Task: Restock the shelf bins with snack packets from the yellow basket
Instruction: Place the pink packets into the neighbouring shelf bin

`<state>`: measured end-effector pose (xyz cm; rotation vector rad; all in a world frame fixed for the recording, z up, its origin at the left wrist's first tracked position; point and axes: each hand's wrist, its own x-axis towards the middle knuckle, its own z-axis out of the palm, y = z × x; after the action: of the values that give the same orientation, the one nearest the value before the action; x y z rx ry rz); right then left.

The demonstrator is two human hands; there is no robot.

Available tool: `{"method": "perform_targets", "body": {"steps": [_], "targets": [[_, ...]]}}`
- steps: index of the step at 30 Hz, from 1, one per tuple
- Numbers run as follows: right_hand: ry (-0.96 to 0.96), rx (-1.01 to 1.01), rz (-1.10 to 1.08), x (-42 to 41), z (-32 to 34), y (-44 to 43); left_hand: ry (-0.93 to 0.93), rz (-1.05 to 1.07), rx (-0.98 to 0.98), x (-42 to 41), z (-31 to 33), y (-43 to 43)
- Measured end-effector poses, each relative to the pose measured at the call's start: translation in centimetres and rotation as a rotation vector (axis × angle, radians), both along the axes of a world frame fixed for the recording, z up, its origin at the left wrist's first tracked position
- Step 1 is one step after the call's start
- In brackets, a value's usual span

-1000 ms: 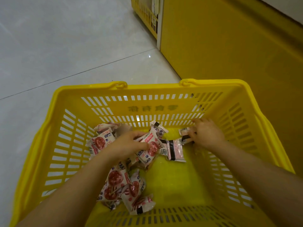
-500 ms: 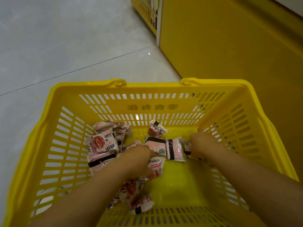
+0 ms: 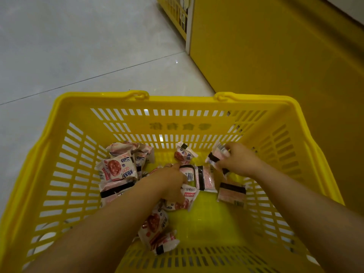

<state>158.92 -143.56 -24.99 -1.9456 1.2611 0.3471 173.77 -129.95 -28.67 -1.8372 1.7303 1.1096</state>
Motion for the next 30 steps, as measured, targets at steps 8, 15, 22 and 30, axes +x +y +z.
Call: {"method": "perform_targets", "body": {"steps": [8, 15, 22, 30], "targets": [[-0.092, 0.212, -0.276, -0.6, -4.1, 3.1, 0.265, 0.318, -0.112, 0.8, 0.0, 1.0], [-0.18, 0.288, -0.265, 0.6, -5.1, 4.4, 0.591, 0.797, -0.02, 2.7, 0.4, 3.5], [-0.205, -0.055, -0.3, 0.0, -5.7, 3.2, 0.491, 1.02, -0.131, 2.5, -0.4, 3.2], [0.0, -0.364, 0.288, -1.1, -6.7, 3.9, 0.232, 0.848, -0.426, 0.4, -1.6, 3.2]]}}
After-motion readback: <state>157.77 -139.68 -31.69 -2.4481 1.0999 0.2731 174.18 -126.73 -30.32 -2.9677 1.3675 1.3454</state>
